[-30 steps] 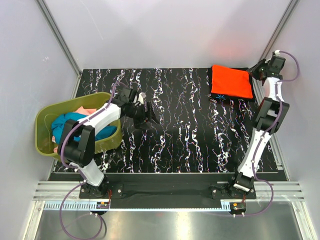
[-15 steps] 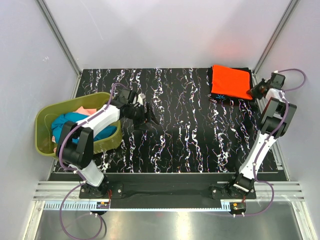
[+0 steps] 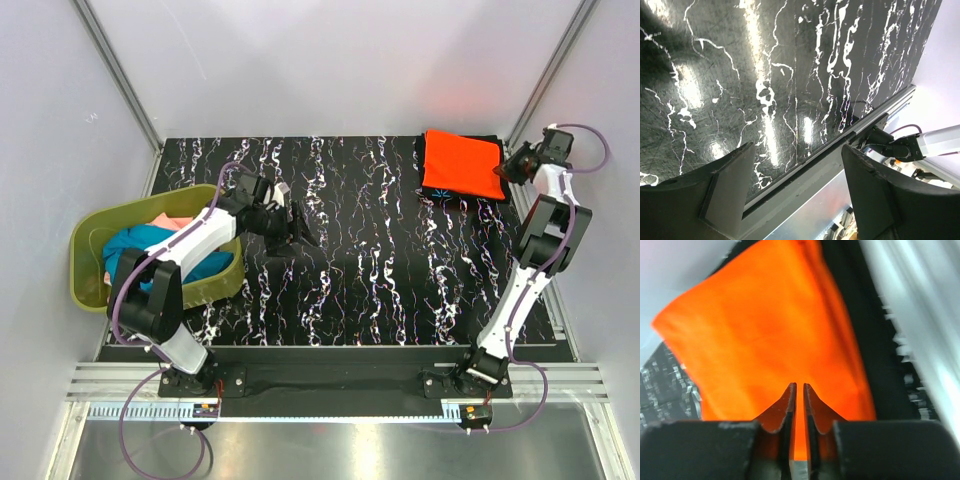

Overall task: Fold and stack the t-shirts
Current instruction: Neatly place the folded tshirt to the corner

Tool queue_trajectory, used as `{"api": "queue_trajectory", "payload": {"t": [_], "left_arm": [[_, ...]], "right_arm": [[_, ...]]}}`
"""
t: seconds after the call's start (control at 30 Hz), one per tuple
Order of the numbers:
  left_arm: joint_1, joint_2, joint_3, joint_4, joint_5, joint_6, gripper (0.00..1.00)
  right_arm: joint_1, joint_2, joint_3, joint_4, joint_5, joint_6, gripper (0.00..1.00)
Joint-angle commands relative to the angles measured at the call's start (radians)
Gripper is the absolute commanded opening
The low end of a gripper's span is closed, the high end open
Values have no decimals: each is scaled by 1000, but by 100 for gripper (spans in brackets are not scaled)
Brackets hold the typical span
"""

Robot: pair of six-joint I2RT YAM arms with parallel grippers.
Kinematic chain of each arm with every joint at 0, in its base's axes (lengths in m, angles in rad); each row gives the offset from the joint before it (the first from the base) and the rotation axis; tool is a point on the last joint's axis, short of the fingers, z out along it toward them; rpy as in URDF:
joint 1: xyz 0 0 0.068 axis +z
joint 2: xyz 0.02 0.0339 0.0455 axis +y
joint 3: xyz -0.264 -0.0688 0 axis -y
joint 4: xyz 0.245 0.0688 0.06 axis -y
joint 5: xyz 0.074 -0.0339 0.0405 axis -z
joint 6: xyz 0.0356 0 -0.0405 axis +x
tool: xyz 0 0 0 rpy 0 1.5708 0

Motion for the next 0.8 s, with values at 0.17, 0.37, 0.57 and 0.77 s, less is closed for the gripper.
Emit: {"api": "queue_trajectory", "payload": {"t": [0.17,0.37,0.57,0.77], "left_arm": [[1,-51,68,-17,11,28,75],[1,-82,65,-27,5,30,75],[1,-129,46,-54,-15,31,75],[1,-192,46,-92,-41,30,76]], "right_arm": [[162,-99,-3,3,-135,75,23],[180,-67,-159,165,-209,233,24],[180,-39,-155,134,-224,199,23],[208,-117,-48,-39,-212,110,24]]}}
